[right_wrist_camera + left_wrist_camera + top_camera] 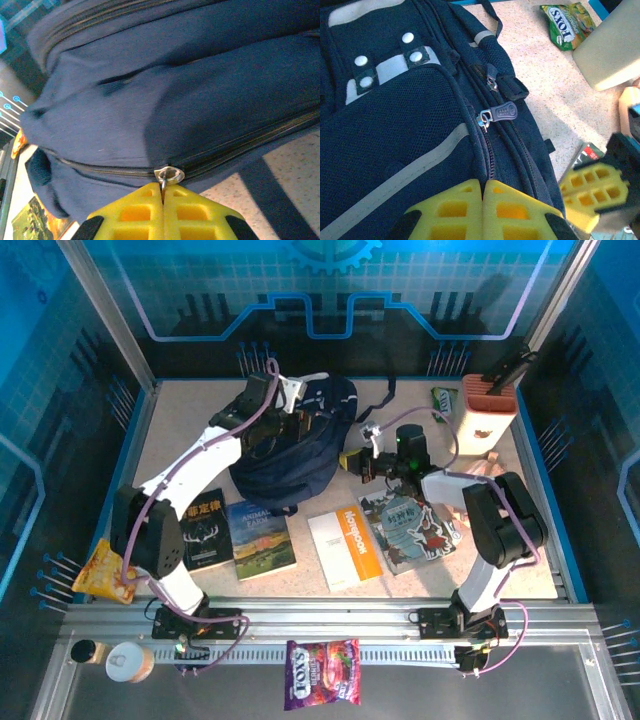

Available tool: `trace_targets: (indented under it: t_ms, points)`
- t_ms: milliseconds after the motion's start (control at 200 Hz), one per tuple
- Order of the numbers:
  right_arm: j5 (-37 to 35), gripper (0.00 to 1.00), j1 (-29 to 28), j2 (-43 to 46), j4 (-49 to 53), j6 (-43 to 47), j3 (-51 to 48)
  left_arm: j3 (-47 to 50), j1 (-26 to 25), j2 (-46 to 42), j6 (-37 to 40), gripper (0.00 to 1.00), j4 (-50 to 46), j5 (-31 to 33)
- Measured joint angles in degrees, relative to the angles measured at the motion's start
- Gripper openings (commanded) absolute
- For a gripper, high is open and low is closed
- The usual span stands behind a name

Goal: Pack the student bag
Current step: Unzip the student bag at the top-center of the table.

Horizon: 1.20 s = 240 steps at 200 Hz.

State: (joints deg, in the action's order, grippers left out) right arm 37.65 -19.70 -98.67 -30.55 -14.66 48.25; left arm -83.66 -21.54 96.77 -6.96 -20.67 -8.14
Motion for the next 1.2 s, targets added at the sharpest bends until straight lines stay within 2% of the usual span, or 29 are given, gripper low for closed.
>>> trace_targets:
  t_ms: [215,495,1080,1136,1201]
  points:
    - [-4.1,0.02,-5.8,4.1,2.3,0.8,-1.8,-1.6,-0.2,3.4,-3.7,0.0,3.0,-1.3]
    - [-9.3,0.0,-12.6,4.5,4.0,0.5,-1.8,-2.6,-1.8,7.5,-7.3,0.0,6.2,-1.4]
    - [-17.7,0.0,-16.9,3.7,3.8,-3.8,-1.8,-7.3,-2.4,14.4,-14.1,0.0,7.7,-2.6]
    - [-18.4,0.07,-17.2,3.4,3.6,-4.5,-1.9,-7.3,-2.4,14.7,-14.2,0.0,7.8,-2.8]
    - [-19.1,0.28,-17.3,3.5,2.8,-5.5,-2.6,-7.3,-2.5,14.8,-14.4,0.0,8.0,-2.9]
